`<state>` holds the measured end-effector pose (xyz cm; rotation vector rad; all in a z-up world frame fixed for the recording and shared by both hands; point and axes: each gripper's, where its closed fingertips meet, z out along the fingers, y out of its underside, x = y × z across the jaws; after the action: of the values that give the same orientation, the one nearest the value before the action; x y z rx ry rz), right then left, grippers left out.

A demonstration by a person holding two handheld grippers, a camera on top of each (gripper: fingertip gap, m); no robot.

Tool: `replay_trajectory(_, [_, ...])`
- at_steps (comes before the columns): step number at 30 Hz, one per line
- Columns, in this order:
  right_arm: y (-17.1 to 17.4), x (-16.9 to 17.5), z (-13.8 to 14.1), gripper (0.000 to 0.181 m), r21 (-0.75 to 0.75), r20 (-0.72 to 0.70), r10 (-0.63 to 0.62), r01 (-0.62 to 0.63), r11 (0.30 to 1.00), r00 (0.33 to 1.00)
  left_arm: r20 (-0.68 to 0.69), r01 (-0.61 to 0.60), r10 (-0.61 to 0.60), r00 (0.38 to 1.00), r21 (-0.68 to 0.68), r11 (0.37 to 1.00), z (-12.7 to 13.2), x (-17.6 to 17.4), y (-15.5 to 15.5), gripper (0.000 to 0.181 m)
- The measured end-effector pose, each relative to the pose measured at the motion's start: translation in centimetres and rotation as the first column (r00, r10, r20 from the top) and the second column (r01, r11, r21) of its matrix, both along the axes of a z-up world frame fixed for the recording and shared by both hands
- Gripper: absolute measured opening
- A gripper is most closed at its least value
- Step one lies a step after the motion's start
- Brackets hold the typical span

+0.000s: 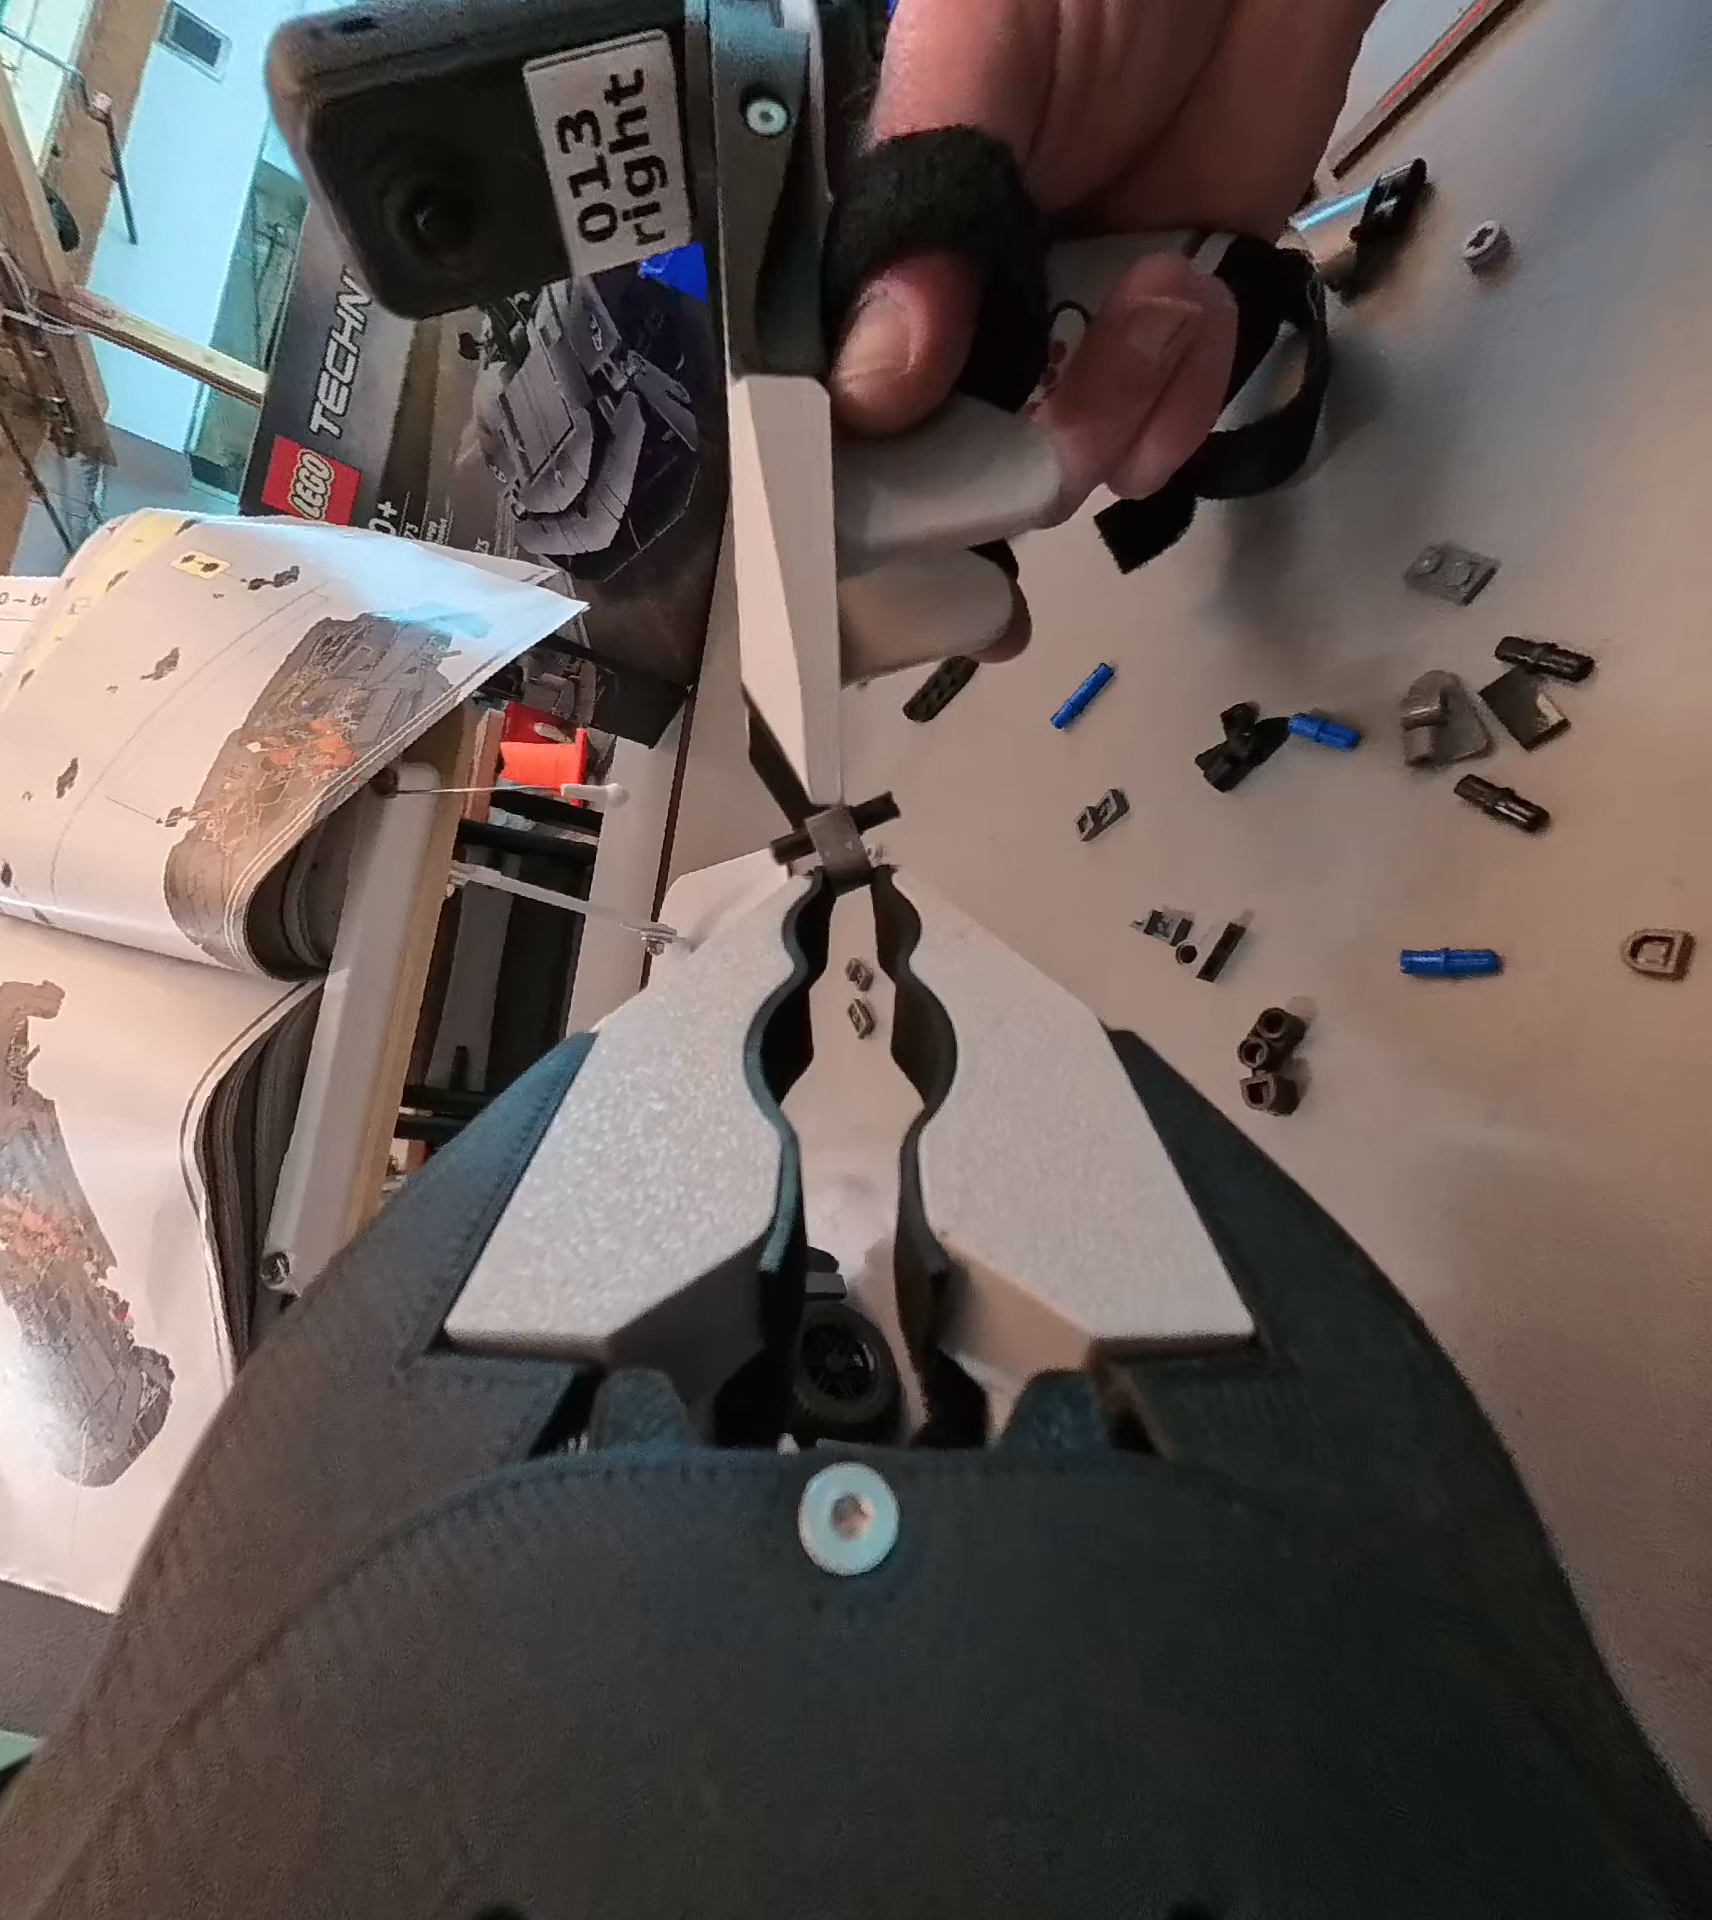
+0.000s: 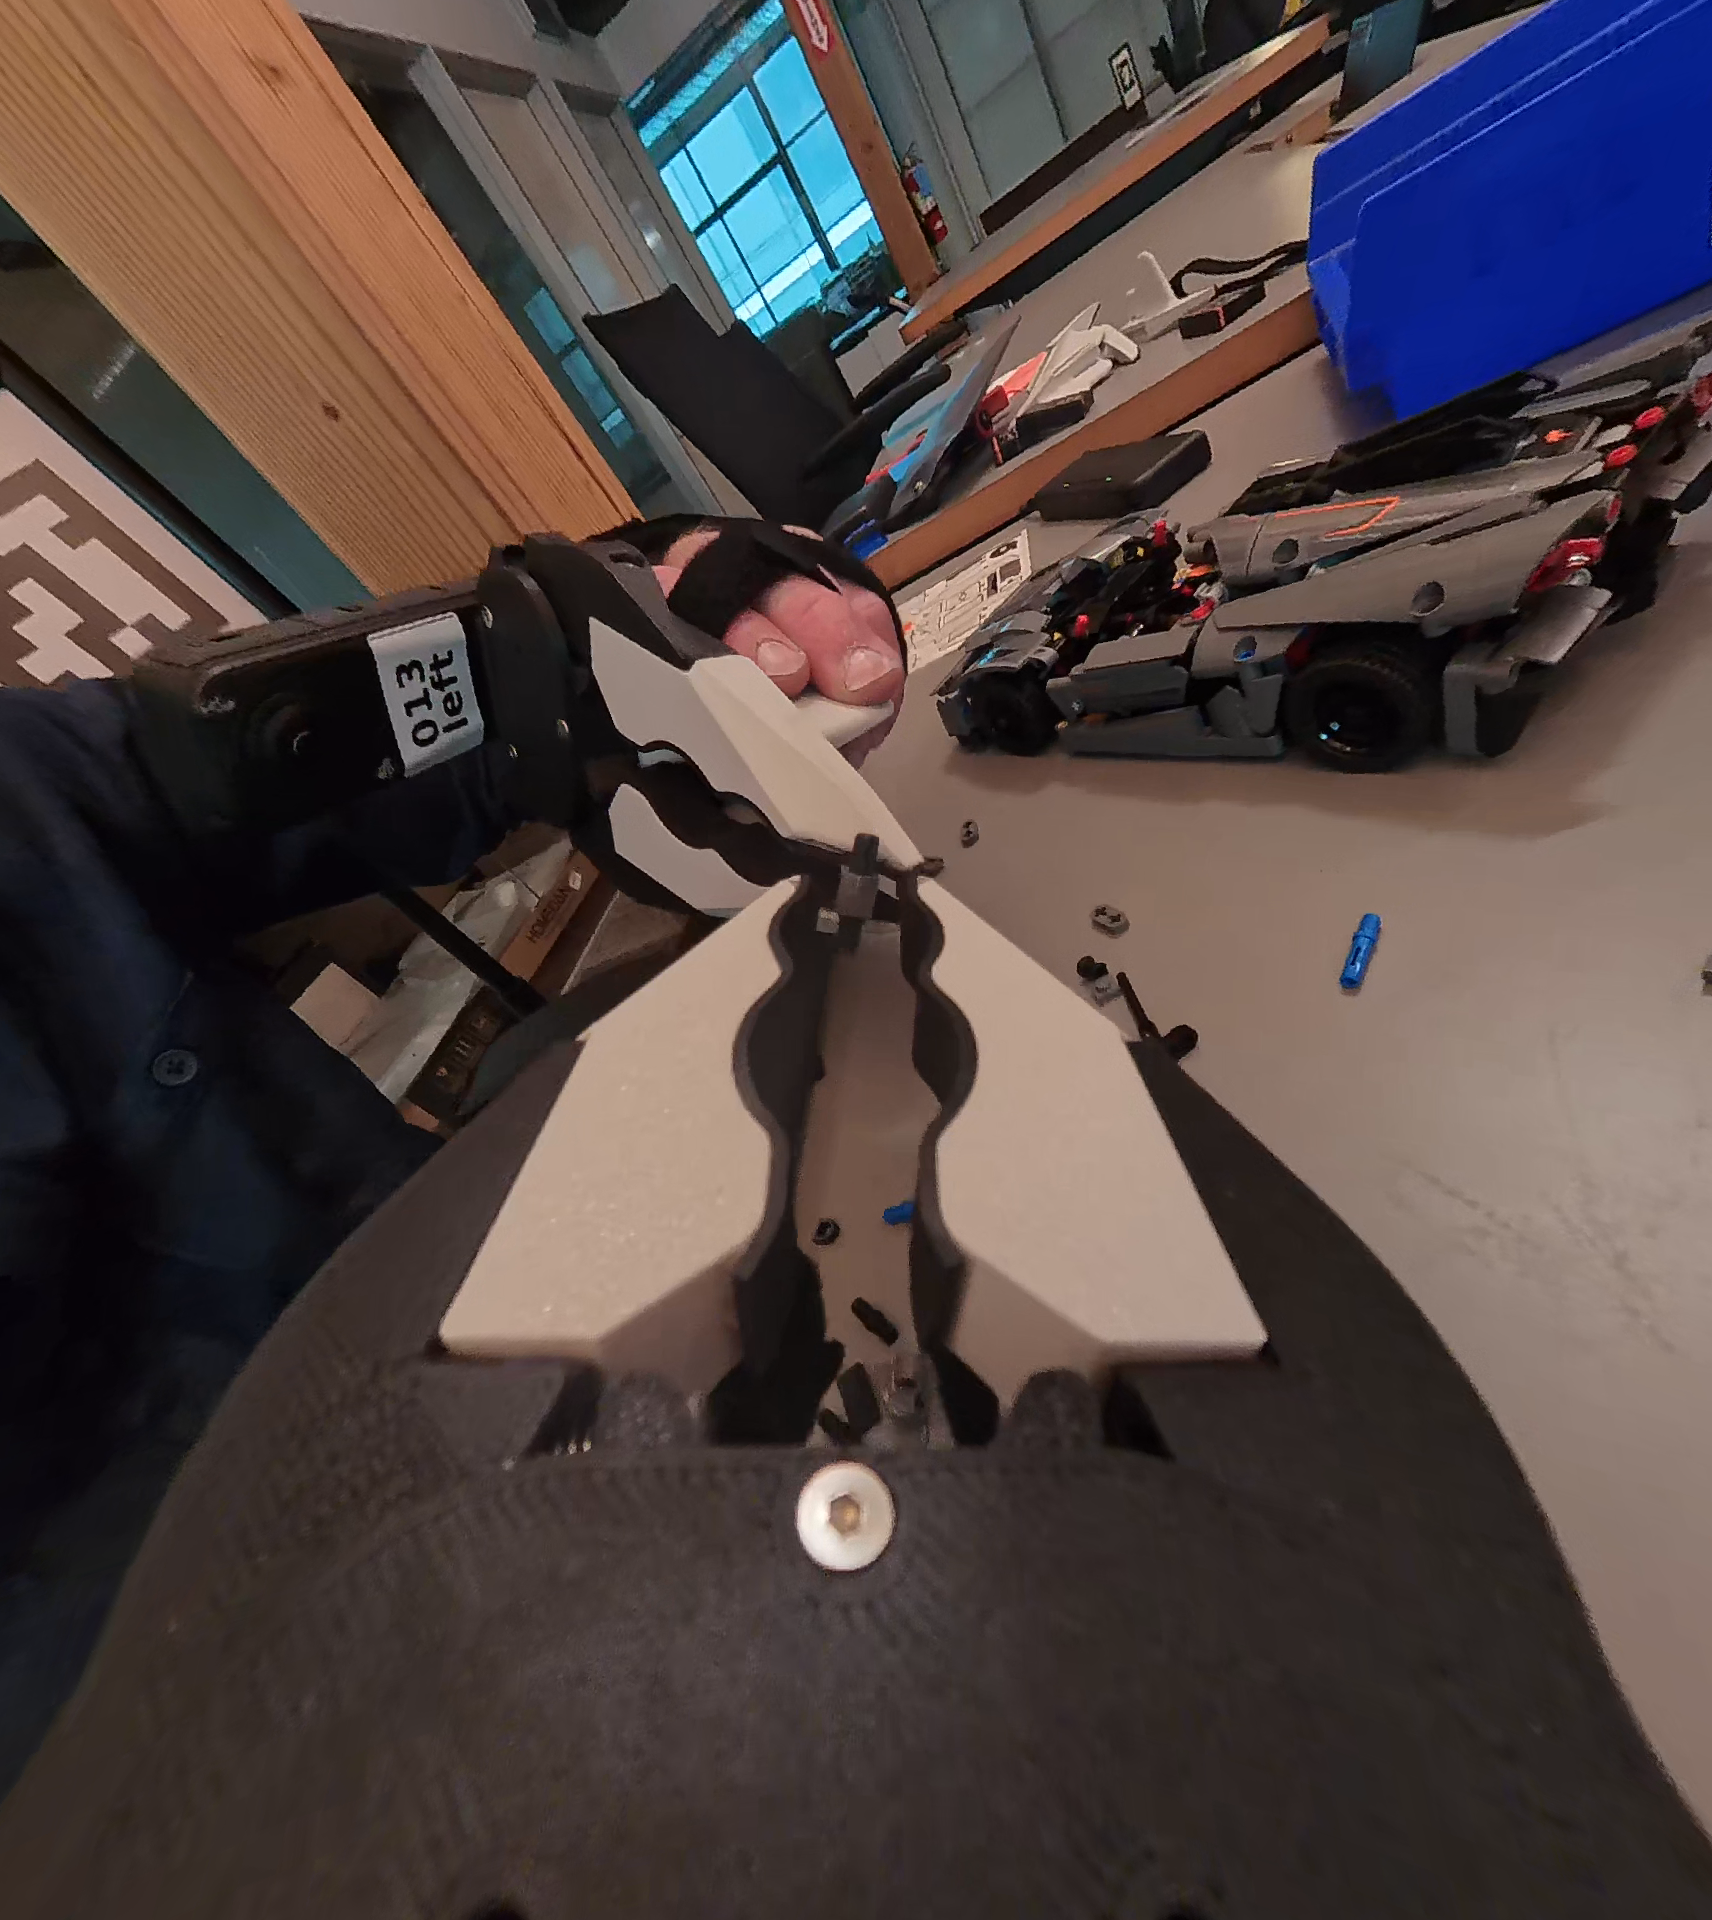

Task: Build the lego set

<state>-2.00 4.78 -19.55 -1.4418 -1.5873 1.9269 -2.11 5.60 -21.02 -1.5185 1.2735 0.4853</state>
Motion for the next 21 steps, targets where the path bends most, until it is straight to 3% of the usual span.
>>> replay_trajectory(12, [-0.9, -0.4, -3.2, 0.004, 0.249, 0.091, -0.016, -0.007, 0.968, 0.996, -0.188, 0.056, -0.072, 0.980, -0.090, 0.994, -3.2, -0.2, -0.7, 0.006])
replay_trajectory(21, [-1.4, -0.9, -5.1, 0.004, 0.352, 0.139, -0.033, -0.019, 0.936, 0.990, -0.228, 0.073, -0.107, 0.968, -0.154, 0.985, -5.1, -0.8, -1.3, 0.007])
